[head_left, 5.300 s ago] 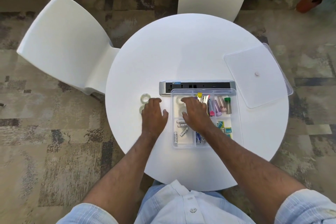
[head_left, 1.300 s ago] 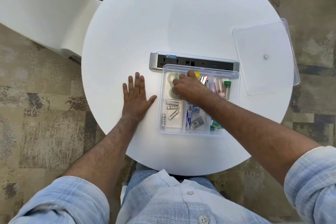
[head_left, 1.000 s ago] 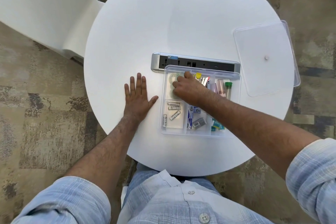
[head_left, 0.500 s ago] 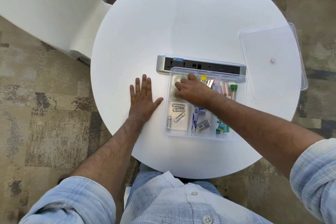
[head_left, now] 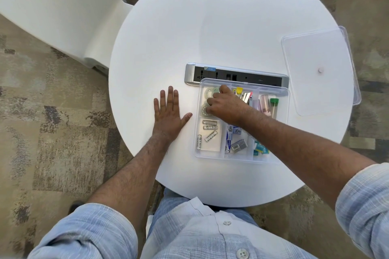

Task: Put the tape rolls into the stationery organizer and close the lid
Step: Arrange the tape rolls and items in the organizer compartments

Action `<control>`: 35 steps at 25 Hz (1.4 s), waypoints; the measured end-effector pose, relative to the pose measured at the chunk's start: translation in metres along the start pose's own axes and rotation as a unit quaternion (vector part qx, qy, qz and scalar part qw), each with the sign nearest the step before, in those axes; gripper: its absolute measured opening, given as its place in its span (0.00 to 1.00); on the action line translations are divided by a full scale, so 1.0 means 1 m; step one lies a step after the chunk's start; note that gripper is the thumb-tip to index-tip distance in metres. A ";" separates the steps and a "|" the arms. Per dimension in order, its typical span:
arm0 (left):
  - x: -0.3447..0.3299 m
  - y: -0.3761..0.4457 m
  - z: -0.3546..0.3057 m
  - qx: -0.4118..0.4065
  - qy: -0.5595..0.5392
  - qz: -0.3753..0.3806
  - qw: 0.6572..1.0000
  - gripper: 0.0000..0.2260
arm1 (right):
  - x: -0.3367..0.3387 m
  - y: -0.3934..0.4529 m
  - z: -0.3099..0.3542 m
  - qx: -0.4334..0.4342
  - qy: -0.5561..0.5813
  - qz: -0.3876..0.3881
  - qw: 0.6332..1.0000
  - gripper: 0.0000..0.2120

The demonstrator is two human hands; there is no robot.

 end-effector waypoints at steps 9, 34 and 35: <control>0.002 0.001 0.000 -0.004 -0.014 0.016 1.000 0.41 | 0.000 -0.003 -0.002 0.006 0.030 -0.028 0.999 0.22; -0.002 0.000 0.001 -0.003 -0.016 -0.004 1.000 0.40 | 0.002 -0.006 -0.018 -0.206 0.104 -0.153 0.961 0.21; -0.002 0.000 0.001 -0.003 -0.015 -0.007 1.000 0.40 | 0.002 -0.004 -0.018 -0.201 0.097 -0.146 0.964 0.22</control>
Point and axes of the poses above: each hand's wrist, its own y-axis towards the middle knuckle, its own x-axis out of the back of the hand, z = x × y, the point moved 3 cm from there along y, towards the middle knuckle, and after that the axes turned 2 degrees about y, right-handed, at the moved point
